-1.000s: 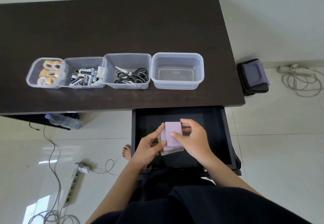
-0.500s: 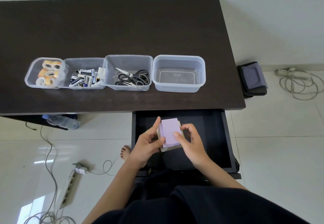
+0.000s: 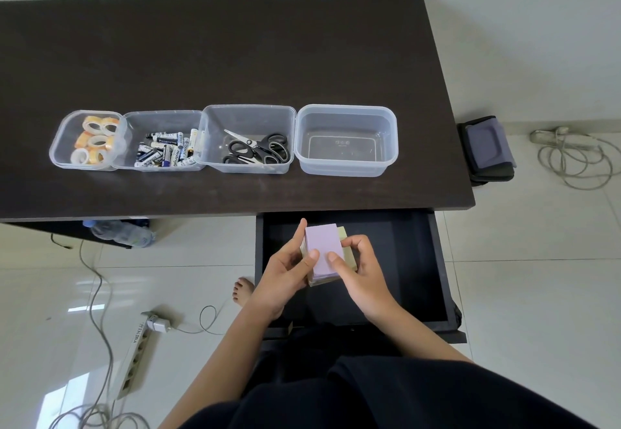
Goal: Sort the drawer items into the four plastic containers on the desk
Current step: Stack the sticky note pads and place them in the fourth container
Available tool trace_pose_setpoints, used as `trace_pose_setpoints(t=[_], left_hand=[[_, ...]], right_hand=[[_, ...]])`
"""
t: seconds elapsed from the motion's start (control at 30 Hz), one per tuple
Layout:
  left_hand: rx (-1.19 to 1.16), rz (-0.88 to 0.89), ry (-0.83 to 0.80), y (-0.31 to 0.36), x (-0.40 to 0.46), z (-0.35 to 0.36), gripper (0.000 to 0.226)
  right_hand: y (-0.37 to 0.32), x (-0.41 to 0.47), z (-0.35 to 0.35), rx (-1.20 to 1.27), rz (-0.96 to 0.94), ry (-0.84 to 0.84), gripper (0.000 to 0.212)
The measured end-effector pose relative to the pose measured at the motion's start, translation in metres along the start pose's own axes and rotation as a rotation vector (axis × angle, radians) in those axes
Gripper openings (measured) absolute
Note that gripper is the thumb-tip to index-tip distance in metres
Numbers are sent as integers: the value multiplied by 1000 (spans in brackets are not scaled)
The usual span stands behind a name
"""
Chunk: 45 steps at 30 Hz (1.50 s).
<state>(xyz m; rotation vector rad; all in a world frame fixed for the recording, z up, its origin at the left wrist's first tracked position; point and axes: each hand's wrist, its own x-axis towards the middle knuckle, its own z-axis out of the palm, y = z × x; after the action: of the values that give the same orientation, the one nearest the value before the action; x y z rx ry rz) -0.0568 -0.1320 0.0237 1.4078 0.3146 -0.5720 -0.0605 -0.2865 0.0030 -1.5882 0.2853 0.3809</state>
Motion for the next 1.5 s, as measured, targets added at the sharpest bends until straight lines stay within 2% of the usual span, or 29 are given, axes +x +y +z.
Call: trace_pose_setpoints(t=[0.13,0.3,0.37,0.53,0.63,0.73,0.8,0.87,1.07,1.13,1.23,1.33,1.43,1.5], left_hand=[[3,10,35,0,0,0,63],[-9,24,22,4,-2,-1,60],[-9,27,16,8,-3,0,59],[25,26,14,22,0,1,57],[24,8,4,27,4,-1,59],[-19,20,-2,34,7,4,62],[-79,51,56,39,10,6,62],[-86,94,189,47,18,5,54],[231,361,457,93,53,-10,26],[442,426,502,106,72,-19,25],[775,469,400,121,100,-35,35],[971,372,200,130,119,-46,44],[975,288,123,134,125,-49,41],[945,298,126,135,127,-51,40]], right_hand=[[-2,-2,2,8,22,-26,26],[-15,5,-3,108,113,-117,62],[-20,9,-5,98,145,-180,69],[-29,13,-7,31,133,-212,60],[-34,13,-7,19,114,-174,45],[-42,15,-9,52,91,-134,42],[-51,18,-12,75,73,-106,45],[-65,24,-16,100,55,-61,47],[-126,67,-25,137,-71,66,38],[-144,90,-24,132,-119,116,38],[-157,124,-15,16,-161,197,47],[-153,149,-3,-141,-114,150,51],[-148,163,5,-311,27,81,49],[-149,170,7,-297,102,47,48]])
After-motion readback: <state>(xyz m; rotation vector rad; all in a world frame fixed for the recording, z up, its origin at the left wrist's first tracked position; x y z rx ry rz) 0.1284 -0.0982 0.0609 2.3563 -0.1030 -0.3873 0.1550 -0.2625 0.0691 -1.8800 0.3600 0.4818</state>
